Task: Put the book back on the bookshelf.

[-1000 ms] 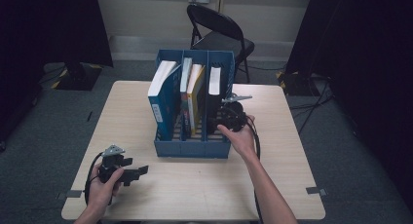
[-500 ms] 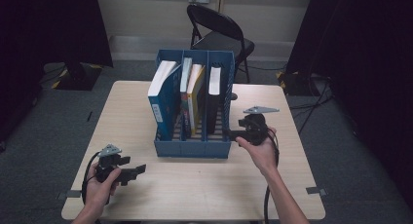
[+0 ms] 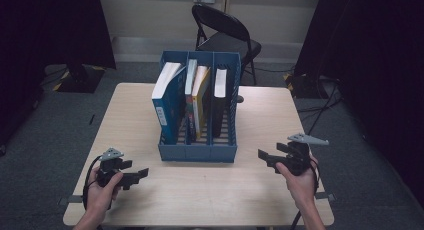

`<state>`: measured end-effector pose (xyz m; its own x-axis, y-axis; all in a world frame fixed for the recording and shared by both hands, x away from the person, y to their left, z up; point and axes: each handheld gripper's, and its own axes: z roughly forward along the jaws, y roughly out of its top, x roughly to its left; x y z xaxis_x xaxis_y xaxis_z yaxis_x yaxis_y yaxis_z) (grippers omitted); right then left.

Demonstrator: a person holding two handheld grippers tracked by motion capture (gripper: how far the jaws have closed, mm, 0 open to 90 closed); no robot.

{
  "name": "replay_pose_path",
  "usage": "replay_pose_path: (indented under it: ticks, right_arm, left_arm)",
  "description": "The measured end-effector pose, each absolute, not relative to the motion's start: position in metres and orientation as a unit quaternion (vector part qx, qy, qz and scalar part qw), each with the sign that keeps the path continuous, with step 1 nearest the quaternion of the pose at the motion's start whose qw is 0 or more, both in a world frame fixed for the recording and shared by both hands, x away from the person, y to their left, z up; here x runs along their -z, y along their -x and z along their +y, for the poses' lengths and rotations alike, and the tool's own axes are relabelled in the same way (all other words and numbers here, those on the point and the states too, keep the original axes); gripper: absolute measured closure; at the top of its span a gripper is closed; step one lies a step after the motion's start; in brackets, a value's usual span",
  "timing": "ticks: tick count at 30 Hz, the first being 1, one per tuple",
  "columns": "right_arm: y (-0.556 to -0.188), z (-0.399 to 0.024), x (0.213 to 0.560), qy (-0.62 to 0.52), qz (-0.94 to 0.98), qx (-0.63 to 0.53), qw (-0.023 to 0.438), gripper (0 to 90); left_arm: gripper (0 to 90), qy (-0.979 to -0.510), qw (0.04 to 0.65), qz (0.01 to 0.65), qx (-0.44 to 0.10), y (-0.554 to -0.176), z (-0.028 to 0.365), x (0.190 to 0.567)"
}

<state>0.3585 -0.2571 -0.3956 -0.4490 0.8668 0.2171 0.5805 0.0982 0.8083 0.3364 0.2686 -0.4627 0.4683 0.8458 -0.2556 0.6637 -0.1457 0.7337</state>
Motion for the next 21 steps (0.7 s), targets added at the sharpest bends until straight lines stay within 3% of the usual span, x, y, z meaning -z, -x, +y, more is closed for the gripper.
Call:
replay_pose_path:
  ticks: [10,15,21]
  right_arm:
    - [-0.324,-0.287,0.438,-0.547,0.713,-0.402,0.177,15.9]
    - [-0.324,-0.293,0.457,-0.568,0.716,-0.383,0.137,15.6]
    - [-0.33,-0.293,0.464,-0.573,0.718,-0.371,0.136,15.5]
  left_arm:
    - [19.9,-0.755,0.403,0.508,-0.097,-0.338,0.267,0.465]
    - [18.2,-0.754,0.392,0.518,-0.098,-0.34,0.27,0.467]
    - [18.2,-0.759,0.382,0.519,-0.093,-0.341,0.269,0.469]
